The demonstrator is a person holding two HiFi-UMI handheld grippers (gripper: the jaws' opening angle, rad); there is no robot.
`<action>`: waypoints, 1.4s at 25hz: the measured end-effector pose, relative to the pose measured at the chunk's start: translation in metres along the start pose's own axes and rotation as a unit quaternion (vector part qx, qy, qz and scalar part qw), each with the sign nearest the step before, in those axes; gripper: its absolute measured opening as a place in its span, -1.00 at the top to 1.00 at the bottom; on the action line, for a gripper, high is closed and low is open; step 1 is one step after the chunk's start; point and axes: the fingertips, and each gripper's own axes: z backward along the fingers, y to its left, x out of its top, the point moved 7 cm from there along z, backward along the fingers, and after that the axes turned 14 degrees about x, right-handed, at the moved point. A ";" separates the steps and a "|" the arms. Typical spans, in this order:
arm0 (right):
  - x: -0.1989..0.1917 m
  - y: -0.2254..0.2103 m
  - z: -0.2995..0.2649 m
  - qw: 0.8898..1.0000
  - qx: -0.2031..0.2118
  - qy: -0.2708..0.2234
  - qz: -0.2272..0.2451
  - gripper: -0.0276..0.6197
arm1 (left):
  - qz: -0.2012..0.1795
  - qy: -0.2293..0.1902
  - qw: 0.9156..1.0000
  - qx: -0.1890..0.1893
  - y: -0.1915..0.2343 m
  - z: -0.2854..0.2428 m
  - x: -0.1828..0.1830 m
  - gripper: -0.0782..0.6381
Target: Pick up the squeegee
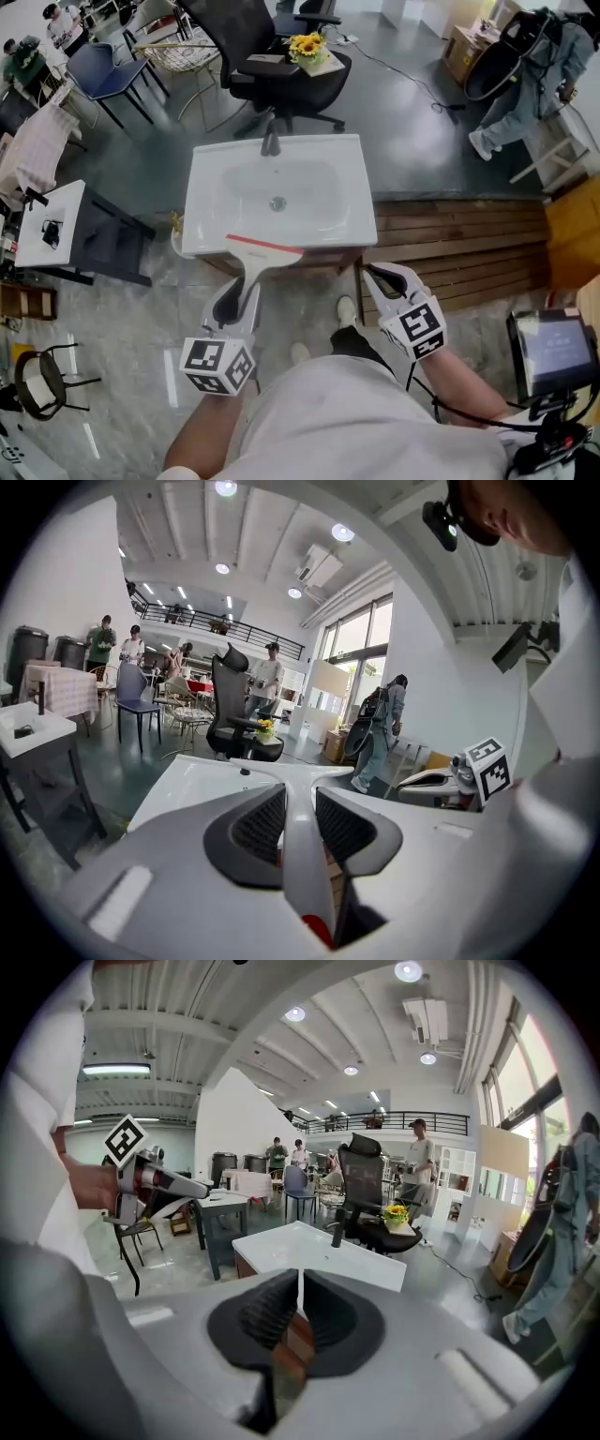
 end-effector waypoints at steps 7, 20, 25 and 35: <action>0.000 0.037 -0.004 1.000 0.001 -0.006 0.001 0.86 | -0.003 -0.007 1.000 0.000 0.019 0.043 -0.011 0.48; -0.003 0.068 -0.007 1.000 0.007 -0.004 0.007 0.91 | -0.004 -0.010 1.000 -0.004 0.022 0.065 -0.026 0.48; -0.004 0.072 -0.006 1.000 0.010 -0.004 0.009 0.91 | -0.004 -0.006 1.000 -0.005 0.020 0.066 -0.032 0.48; -0.006 0.069 0.002 1.000 0.005 -0.003 0.009 0.91 | -0.003 -0.002 1.000 -0.018 0.008 0.060 -0.035 0.48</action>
